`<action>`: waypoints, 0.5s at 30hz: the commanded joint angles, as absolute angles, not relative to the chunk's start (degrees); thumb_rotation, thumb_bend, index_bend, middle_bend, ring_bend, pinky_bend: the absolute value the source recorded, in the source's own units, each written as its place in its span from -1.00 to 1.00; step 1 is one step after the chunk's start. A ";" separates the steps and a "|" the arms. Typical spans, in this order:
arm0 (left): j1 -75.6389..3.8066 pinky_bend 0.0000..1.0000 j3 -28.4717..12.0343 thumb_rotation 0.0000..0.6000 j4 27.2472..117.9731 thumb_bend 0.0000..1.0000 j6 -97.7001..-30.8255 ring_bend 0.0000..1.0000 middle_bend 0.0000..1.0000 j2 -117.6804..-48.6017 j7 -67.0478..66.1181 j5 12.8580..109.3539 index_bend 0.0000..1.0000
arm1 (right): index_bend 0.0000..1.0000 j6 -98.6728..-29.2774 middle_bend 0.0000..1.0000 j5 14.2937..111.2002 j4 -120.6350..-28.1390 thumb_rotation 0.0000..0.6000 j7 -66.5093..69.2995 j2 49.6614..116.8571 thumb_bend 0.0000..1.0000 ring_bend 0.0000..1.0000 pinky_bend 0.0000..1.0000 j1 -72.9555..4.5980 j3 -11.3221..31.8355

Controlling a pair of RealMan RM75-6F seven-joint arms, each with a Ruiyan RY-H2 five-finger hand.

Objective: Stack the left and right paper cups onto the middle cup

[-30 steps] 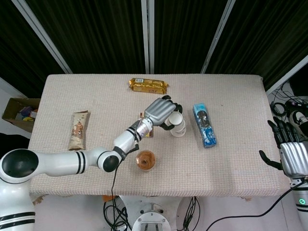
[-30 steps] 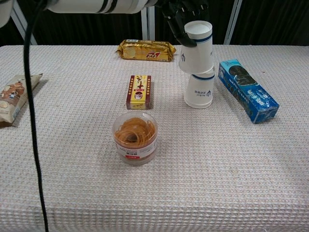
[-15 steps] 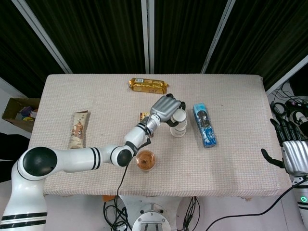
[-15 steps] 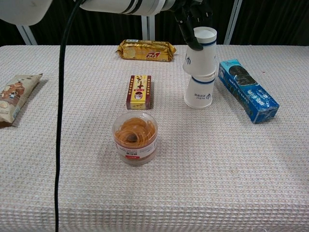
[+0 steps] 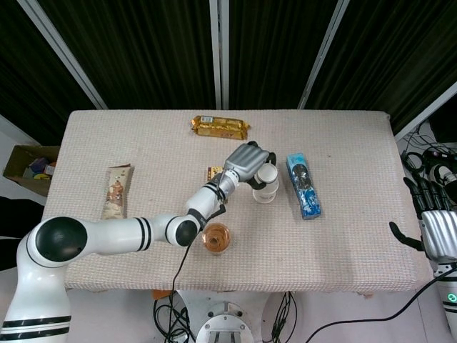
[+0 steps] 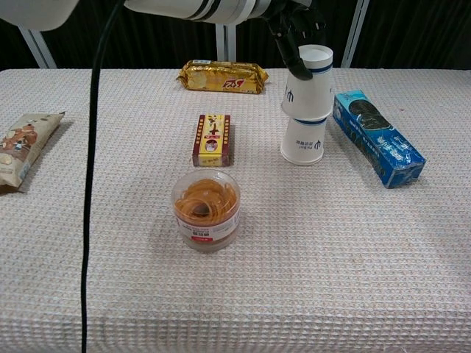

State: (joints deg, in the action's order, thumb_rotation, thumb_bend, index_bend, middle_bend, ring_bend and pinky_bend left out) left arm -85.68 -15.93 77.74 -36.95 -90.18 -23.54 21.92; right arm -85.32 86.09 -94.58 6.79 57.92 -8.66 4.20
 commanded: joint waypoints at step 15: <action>-86.36 -0.75 -8.05 1.00 70.50 -0.70 -42.82 -0.77 -0.69 -100.03 -30.12 25.00 -0.61 | -1.00 -84.51 -1.00 86.30 -93.13 1.00 8.62 58.62 -0.55 -1.00 -1.00 -8.22 4.39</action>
State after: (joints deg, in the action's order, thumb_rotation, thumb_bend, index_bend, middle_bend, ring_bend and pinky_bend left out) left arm -86.83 -8.50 71.00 -41.82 -99.12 -29.56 24.27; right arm -84.55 86.32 -93.16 8.59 58.59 -8.21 4.37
